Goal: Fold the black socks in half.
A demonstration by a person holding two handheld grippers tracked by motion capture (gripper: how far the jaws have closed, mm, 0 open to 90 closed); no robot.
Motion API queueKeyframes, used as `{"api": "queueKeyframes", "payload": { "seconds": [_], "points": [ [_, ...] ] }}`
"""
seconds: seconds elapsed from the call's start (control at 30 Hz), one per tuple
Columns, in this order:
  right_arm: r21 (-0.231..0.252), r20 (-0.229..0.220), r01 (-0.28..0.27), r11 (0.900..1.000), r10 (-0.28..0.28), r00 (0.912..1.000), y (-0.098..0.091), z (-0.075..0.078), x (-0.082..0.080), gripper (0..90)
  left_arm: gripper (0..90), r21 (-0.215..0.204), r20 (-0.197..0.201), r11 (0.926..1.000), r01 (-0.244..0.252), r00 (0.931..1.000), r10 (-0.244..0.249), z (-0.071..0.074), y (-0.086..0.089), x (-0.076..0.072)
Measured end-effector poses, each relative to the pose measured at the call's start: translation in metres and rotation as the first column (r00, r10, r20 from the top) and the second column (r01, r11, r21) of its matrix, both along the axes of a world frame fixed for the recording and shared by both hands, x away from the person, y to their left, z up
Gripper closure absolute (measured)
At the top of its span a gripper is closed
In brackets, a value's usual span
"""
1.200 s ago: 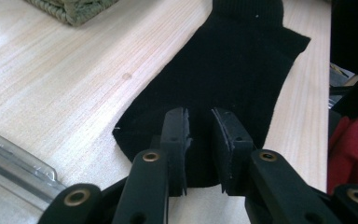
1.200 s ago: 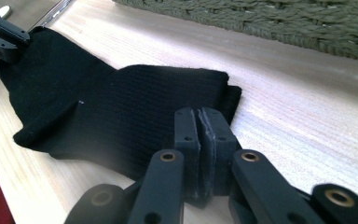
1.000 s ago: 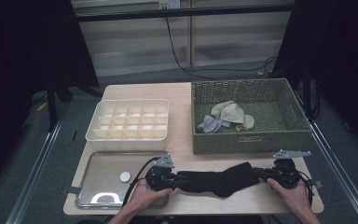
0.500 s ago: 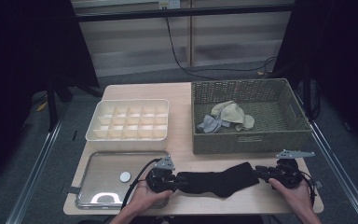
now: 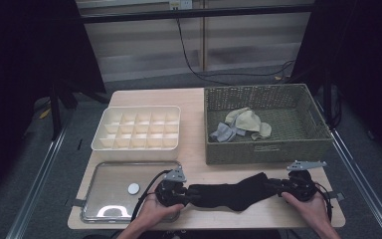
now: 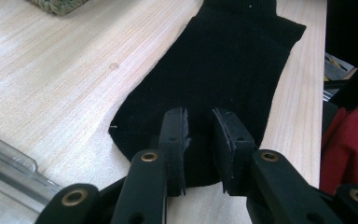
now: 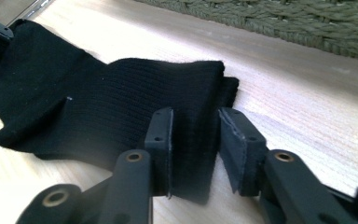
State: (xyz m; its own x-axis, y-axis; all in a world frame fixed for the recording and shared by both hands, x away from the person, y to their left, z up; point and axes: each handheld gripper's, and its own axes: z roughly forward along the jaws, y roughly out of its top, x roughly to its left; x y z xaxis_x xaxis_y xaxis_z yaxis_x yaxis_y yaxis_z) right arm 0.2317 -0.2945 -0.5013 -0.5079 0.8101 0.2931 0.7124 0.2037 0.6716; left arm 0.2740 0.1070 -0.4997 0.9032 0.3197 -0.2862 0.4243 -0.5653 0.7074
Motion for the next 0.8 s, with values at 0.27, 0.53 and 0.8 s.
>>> {"api": "queueKeyframes", "payload": {
  "seconds": [0.27,0.53,0.8],
  "points": [
    [0.015,-0.018,0.000,0.9999,0.000,0.9998,0.001,0.002,0.000,82.1,75.6,-0.005,0.006,0.9999,-0.016,0.9998,0.016,-0.001,0.000,-0.002],
    [0.090,0.014,0.011,0.9959,-0.012,0.9998,-0.005,0.008,-0.003,82.4,75.2,0.005,0.012,1.0000,-0.008,0.9999,0.008,0.000,-0.002,-0.003],
    [0.139,0.046,0.010,0.9903,-0.016,0.9988,-0.005,0.017,-0.005,82.4,74.0,0.006,0.017,1.0000,-0.002,0.9999,0.002,0.001,-0.003,-0.005]
  ]
}}
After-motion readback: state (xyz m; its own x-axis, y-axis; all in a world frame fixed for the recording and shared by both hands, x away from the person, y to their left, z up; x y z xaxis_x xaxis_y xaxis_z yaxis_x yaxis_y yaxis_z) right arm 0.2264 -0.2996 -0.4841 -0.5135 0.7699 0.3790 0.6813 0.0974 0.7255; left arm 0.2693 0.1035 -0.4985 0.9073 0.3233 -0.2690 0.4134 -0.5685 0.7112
